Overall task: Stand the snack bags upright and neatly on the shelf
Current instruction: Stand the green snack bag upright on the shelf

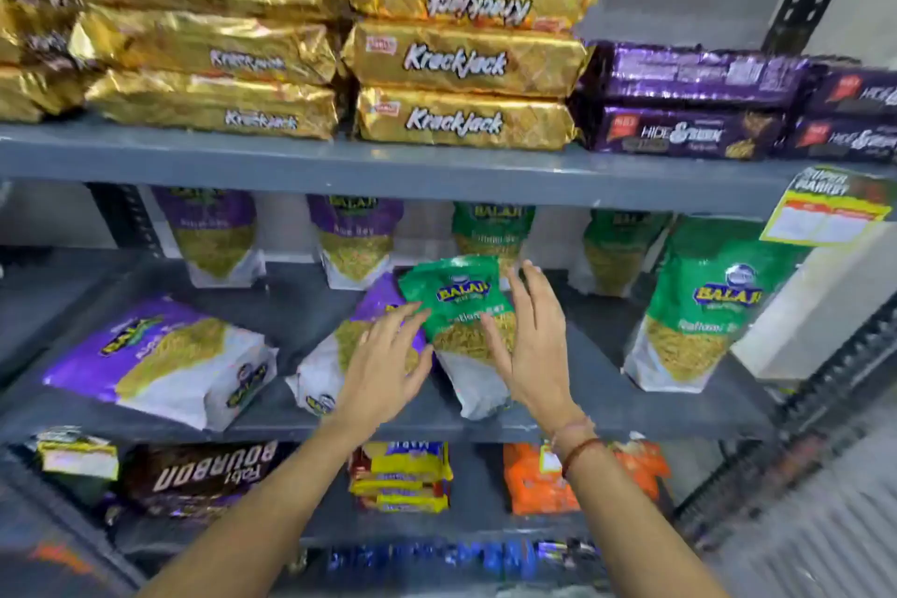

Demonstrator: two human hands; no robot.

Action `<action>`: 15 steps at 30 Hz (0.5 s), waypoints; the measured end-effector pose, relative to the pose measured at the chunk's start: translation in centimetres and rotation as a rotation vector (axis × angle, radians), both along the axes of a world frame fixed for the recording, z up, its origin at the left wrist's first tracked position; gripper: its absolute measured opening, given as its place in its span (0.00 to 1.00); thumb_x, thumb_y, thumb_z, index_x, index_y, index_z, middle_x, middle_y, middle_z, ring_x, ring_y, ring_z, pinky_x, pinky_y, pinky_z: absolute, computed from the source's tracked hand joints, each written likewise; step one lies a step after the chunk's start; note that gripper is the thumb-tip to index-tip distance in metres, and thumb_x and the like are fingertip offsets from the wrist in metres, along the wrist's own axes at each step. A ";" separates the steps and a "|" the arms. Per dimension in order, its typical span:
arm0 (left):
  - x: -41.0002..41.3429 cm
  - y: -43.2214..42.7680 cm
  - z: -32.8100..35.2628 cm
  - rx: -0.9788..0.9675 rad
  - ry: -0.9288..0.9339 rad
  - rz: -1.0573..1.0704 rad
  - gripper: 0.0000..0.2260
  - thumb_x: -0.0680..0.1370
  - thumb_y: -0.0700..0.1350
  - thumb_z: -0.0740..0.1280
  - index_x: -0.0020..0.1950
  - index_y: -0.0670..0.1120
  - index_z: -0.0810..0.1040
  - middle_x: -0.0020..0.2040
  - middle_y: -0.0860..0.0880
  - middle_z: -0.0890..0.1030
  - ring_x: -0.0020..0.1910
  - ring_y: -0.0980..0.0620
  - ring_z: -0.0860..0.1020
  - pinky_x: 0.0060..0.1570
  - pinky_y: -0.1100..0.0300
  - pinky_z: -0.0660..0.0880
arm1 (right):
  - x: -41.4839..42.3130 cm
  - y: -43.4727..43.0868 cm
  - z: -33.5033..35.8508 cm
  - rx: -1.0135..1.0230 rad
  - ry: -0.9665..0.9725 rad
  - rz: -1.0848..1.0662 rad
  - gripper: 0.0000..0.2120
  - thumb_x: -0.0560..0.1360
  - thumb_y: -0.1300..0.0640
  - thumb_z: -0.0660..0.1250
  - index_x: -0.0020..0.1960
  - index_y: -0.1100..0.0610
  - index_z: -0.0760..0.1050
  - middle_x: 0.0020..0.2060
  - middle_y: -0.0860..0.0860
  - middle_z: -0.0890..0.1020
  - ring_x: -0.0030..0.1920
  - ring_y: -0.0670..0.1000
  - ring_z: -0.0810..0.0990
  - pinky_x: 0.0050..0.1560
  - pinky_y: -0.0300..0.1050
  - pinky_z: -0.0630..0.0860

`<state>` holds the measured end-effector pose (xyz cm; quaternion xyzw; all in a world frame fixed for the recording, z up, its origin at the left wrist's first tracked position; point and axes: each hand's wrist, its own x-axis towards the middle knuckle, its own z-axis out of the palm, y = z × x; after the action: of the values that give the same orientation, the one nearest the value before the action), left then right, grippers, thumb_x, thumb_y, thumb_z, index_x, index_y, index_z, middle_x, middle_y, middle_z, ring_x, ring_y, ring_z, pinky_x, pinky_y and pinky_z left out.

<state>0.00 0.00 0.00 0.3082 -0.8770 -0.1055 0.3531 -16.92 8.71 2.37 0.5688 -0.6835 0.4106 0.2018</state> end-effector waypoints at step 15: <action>-8.7 -1.4 -5.1 1.549 0.408 0.039 0.27 0.65 0.50 0.76 0.61 0.43 0.75 0.61 0.43 0.79 0.62 0.44 0.75 0.65 0.44 0.69 | -8.8 -3.0 -7.0 0.754 -1.239 0.058 0.48 0.63 0.32 0.71 0.72 0.59 0.64 0.70 0.55 0.70 0.69 0.56 0.69 0.61 0.48 0.65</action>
<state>-8.66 -1.39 -5.12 0.4558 -0.4669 -0.7325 0.1941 -25.68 5.71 -4.68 0.2805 -0.7521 0.3991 -0.4432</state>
